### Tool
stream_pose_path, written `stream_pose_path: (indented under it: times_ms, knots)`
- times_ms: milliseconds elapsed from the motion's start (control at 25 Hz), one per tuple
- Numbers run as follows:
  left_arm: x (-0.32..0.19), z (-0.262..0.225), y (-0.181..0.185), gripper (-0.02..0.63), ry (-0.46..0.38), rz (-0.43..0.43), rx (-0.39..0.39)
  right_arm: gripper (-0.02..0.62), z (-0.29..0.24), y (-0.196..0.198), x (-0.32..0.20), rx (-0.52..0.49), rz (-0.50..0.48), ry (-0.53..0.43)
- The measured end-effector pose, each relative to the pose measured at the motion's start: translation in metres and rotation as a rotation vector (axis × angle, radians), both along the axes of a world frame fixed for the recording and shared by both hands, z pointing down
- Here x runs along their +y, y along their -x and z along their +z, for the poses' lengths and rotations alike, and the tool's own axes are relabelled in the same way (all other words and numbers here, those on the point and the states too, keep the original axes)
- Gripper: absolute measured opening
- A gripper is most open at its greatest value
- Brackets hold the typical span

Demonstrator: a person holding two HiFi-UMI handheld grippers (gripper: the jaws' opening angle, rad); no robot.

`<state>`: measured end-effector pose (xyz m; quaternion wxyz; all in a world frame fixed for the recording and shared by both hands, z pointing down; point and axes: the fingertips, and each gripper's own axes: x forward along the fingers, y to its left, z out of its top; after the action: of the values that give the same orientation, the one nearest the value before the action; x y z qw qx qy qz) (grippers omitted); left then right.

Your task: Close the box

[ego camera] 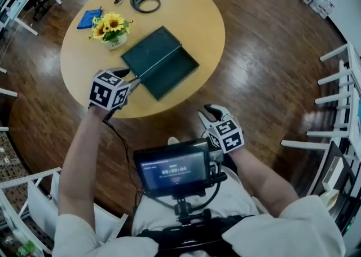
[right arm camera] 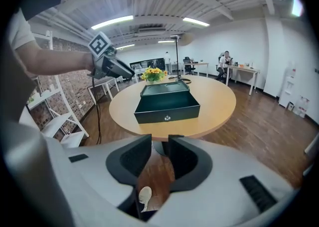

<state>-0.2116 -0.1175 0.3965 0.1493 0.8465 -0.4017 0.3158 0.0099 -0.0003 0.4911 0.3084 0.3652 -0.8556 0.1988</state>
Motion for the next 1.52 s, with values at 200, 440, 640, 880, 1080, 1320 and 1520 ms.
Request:
stream_pose_path:
  times_ms: [200,440,640,880,1080,1320,1520]
  knots:
    - [-0.057,0.03,-0.013,0.198,0.114,0.014,0.032,0.112,0.017,0.003,-0.011,0.017,0.008,0.009]
    - [-0.104,0.069,-0.018,0.195,0.253,-0.071,0.027,0.112,0.025,0.017,-0.03,0.001,-0.023,0.011]
    - [-0.12,0.093,-0.011,0.173,0.382,-0.096,-0.031,0.112,0.035,0.038,-0.053,-0.028,-0.046,0.033]
    - [-0.117,0.111,-0.019,0.153,0.456,-0.028,-0.17,0.112,0.039,0.056,-0.069,-0.055,-0.064,0.039]
    - [-0.115,0.111,-0.021,0.15,0.47,-0.031,-0.18,0.112,0.05,0.067,-0.076,-0.046,-0.071,0.034]
    - [-0.116,0.11,-0.021,0.143,0.478,-0.025,-0.178,0.112,0.066,0.069,-0.088,-0.033,-0.029,0.026]
    - [-0.115,0.111,-0.021,0.14,0.495,-0.016,-0.192,0.112,0.073,0.076,-0.091,-0.033,-0.028,0.031]
